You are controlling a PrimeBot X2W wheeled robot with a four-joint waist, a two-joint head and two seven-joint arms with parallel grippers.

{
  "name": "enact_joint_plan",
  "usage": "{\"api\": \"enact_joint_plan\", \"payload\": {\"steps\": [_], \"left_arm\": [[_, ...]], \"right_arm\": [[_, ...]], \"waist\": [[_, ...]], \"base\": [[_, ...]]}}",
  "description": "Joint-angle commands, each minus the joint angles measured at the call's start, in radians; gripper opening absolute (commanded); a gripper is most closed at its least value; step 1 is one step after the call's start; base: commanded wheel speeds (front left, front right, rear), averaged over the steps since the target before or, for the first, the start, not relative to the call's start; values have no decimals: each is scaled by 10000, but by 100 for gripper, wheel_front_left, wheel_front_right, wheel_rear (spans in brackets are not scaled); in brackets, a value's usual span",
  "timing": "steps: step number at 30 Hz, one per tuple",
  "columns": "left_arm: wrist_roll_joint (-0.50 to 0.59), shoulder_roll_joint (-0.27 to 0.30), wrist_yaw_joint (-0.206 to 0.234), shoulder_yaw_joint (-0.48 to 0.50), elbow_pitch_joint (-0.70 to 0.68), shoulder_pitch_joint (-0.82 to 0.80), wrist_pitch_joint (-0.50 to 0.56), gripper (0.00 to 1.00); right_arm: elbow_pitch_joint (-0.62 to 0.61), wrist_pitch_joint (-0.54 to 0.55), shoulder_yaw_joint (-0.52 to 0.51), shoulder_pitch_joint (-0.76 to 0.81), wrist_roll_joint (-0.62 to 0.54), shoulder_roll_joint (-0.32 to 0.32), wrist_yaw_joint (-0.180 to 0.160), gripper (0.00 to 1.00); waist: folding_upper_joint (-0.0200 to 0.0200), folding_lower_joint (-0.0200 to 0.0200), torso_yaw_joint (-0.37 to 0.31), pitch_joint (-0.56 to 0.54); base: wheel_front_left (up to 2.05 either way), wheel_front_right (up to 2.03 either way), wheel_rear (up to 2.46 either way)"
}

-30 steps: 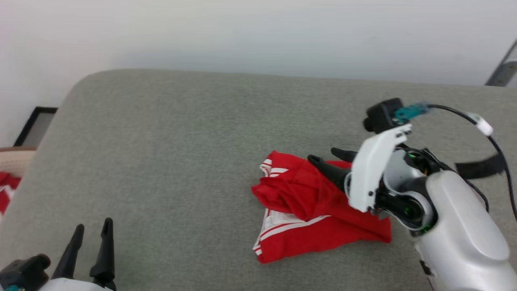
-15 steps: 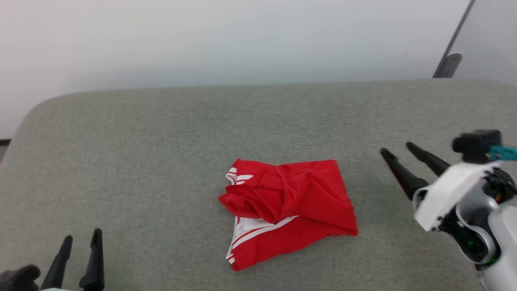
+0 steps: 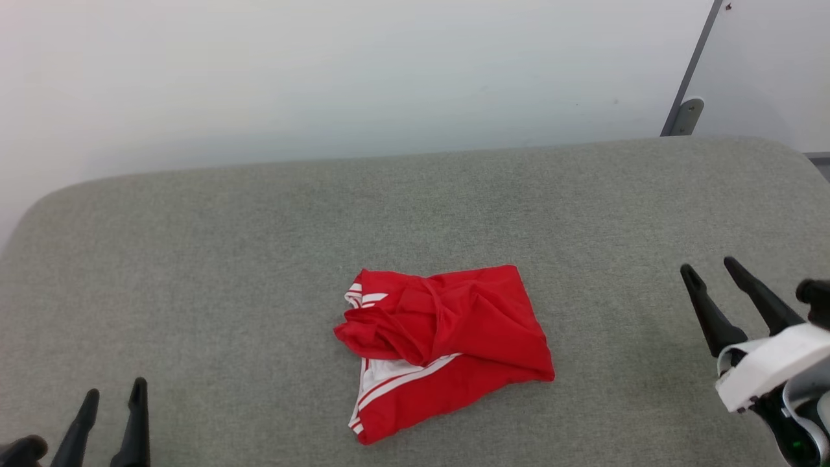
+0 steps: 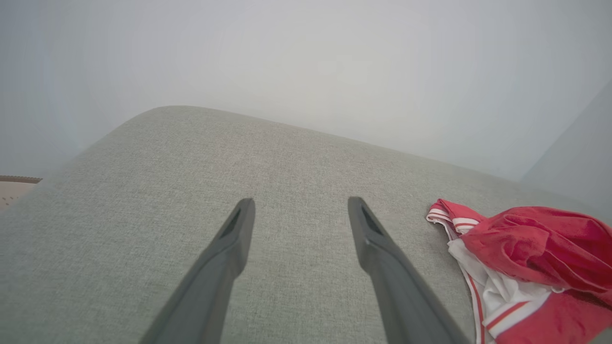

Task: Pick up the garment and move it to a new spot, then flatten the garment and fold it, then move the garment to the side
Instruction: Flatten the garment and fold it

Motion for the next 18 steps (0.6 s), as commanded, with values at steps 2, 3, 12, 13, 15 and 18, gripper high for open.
{"api": "enact_joint_plan", "payload": {"steps": [2, 3, 12, 13, 15, 18], "left_arm": [[116, 13, -94, 41, 62, 9, -27, 100], [125, 19, -144, 65, 103, -2, -30, 100], [215, 74, -335, 391, 404, 19, -44, 100], [219, 54, -346, 440, 417, 35, -44, 100], [240, 20, -412, 517, 428, 71, -46, 100], [259, 1, -483, 647, 416, 145, -49, 100]], "right_arm": [[104, -238, -63, 167, 100, -28, -17, 100], [166, -338, -63, 238, 135, -19, -17, 100], [522, -834, -224, 717, 206, 18, -17, 100], [550, -872, -264, 743, 224, 17, -17, 100], [571, -947, -321, 807, 267, 10, -17, 100], [590, -1026, -389, 966, 236, 81, -17, 100]], "waist": [[0, 0, -11, -24], [0, 0, -22, -35], [0, 0, -90, -137], [0, 0, -93, -147], [0, 0, -94, -166], [0, 0, -106, -183]], "base": [[0, 0, 0], [0, 0, 0], [0, 0, 0], [0, 0, 0], [0, 0, 0], [0, 0, 0]]}}
